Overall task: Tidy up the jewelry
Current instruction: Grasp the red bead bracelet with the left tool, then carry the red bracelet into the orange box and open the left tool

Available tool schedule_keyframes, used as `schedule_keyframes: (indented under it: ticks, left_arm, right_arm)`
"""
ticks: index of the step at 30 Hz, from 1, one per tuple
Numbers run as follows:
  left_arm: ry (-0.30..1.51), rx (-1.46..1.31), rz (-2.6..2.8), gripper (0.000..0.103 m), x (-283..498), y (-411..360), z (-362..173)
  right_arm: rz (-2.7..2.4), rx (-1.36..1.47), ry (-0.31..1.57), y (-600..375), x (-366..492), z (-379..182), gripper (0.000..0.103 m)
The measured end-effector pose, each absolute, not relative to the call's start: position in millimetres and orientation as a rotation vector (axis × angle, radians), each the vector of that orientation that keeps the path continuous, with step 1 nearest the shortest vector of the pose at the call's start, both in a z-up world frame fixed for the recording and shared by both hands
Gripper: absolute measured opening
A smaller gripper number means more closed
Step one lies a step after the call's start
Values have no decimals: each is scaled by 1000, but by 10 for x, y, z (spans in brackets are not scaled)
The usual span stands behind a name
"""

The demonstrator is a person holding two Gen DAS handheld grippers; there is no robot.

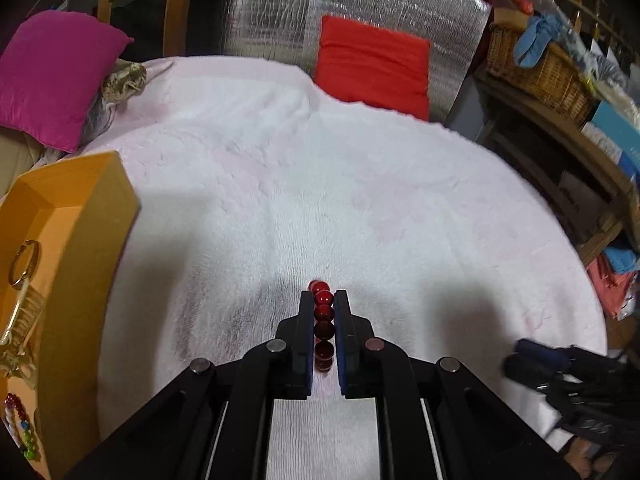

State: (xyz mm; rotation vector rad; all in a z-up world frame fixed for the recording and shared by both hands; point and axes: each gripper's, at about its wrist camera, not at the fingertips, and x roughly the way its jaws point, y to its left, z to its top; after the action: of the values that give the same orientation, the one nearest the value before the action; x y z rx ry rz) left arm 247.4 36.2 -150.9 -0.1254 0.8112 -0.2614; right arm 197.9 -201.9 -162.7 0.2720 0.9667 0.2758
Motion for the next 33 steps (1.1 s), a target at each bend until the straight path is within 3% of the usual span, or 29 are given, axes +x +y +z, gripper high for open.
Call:
schedule_keyframes:
  ticks: [11, 20, 25, 33]
  left_arm:
    - [704, -212, -236, 10, 2033, 813, -1039]
    - [654, -208, -105, 10, 1801, 1696, -611]
    - [660, -153, -24, 9, 2075, 2180, -468]
    - [779, -180, -54, 9, 2850, 2399, -841]
  right_arm:
    - [363, 224, 945, -1529, 1915, -1522, 46]
    - [529, 164, 883, -844, 1998, -1174, 46]
    - [600, 160, 855, -502, 2131, -1053, 46]
    - [635, 201, 894, -375, 2386, -1258, 46]
